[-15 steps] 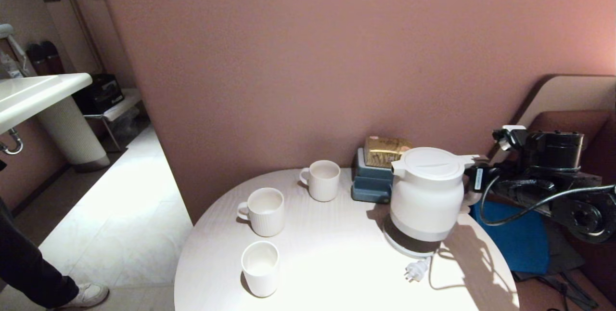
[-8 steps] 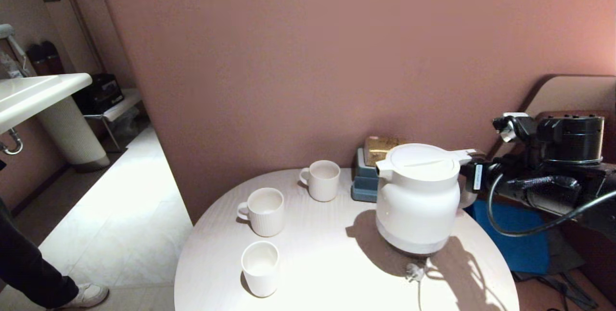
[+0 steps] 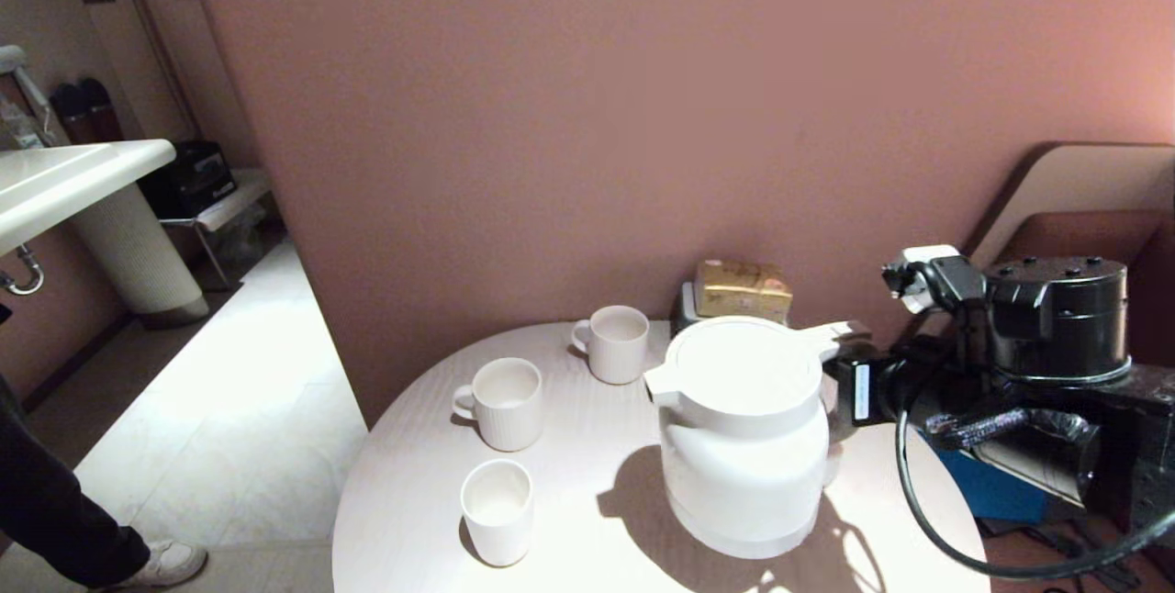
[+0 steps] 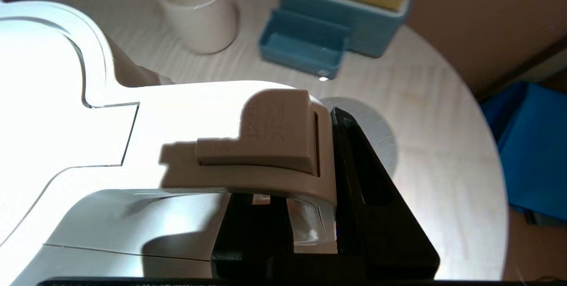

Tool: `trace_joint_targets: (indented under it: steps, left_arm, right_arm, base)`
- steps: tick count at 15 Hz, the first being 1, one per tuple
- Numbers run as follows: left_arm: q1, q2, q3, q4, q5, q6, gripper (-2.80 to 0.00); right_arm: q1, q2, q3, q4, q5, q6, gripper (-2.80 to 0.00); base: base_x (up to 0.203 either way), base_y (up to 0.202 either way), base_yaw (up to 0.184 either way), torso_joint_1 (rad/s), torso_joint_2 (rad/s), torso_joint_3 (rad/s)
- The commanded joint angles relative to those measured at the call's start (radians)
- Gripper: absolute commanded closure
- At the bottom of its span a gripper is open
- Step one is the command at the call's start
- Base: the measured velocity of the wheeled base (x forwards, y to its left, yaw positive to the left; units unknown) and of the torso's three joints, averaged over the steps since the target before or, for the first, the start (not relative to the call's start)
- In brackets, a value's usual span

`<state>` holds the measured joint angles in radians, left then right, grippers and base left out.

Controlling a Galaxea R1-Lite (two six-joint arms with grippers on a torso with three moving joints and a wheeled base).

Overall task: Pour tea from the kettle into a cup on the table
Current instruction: Pour water into the cup

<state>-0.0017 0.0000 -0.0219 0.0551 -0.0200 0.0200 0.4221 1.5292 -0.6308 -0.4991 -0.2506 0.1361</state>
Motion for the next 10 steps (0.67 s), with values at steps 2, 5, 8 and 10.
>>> trace_joint_targets:
  steps: [2,5,8,10]
  left_arm:
    - [0.0,0.002,0.0,0.0,0.0,0.0,0.0]
    - [0.0,0.002,0.0,0.0,0.0,0.0,0.0]
    - [0.0,0.002,0.0,0.0,0.0,0.0,0.0]
    - [0.0,0.002,0.0,0.0,0.0,0.0,0.0]
  right_arm:
    - [0.068,0.03,0.009,-0.007,-0.031,0.012,0.0]
    - [0.11,0.088,0.005,-0.053,-0.063,0.012,0.0]
    - [0.154,0.114,-0.001,-0.059,-0.073,0.008,0.0]
    - [0.178,0.154,-0.013,-0.06,-0.1,0.008,0.0]
  base:
    - [0.0,0.0,0.0,0.0,0.0,0.0]
    - [0.0,0.0,0.0,0.0,0.0,0.0]
    - [0.0,0.0,0.0,0.0,0.0,0.0]
    - [0.0,0.0,0.0,0.0,0.0,0.0]
